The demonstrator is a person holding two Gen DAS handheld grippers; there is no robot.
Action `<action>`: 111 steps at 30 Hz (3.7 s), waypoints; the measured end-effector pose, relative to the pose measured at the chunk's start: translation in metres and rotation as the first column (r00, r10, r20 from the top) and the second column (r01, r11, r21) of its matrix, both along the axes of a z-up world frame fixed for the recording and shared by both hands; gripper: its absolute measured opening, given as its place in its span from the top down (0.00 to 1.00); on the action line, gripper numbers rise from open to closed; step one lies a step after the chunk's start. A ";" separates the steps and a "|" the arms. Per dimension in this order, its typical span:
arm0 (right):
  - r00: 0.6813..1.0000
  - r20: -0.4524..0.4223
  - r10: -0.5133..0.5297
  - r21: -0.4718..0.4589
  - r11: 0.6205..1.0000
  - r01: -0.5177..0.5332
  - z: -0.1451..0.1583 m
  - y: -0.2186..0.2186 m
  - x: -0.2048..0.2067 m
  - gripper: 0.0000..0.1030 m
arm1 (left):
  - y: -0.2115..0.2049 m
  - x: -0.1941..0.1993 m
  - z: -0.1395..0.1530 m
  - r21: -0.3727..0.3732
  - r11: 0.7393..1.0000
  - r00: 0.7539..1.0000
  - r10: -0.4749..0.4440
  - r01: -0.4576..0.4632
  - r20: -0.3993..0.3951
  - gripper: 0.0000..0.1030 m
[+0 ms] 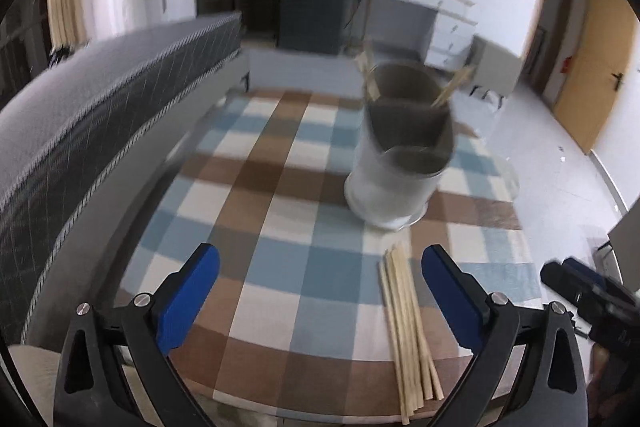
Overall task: Organize utensils
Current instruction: 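Move both open grippers back down to the chopstick pile, then close the right gripper on one wooden chopstick from the pile, then close the left gripper on a chopstick while the right gripper holds its chopstick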
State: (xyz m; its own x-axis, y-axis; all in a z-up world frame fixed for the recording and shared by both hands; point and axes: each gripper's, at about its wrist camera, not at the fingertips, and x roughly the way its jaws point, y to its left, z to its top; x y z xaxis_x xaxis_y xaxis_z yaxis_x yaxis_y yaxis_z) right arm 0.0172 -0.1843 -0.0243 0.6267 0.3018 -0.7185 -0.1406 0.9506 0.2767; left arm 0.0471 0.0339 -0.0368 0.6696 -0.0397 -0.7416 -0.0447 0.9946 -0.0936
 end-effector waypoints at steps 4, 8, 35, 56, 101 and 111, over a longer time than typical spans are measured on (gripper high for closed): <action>0.991 -0.099 0.086 -0.021 0.996 -0.088 -0.020 0.016 0.028 0.43 | 0.008 0.015 -0.011 -0.039 0.998 0.996 0.049 -0.052 -0.080 0.04; 0.957 -0.240 0.165 -0.046 0.982 -0.181 -0.051 0.037 0.063 0.64 | 0.010 0.021 -0.015 -0.010 0.996 0.989 0.087 -0.089 -0.122 0.04; 0.876 -0.412 0.253 -0.220 0.905 -0.365 -0.113 0.089 0.113 0.94 | 0.039 0.040 -0.036 -0.073 0.971 0.937 0.196 -0.226 -0.291 0.04; 0.976 -0.182 0.120 -0.072 0.988 -0.135 -0.061 0.037 0.113 0.96 | -0.005 0.047 -0.083 -0.103 0.995 0.894 -0.042 -0.005 -0.445 0.05; 0.995 -0.100 0.009 0.103 0.995 0.001 -0.009 -0.025 0.091 0.97 | -0.084 0.054 -0.109 0.051 0.986 0.896 -0.125 0.161 -0.426 0.38; 0.994 -0.108 0.030 0.104 0.994 -0.018 -0.011 -0.019 0.095 0.97 | -0.115 0.073 -0.098 0.068 0.966 0.899 -0.203 0.248 -0.388 0.93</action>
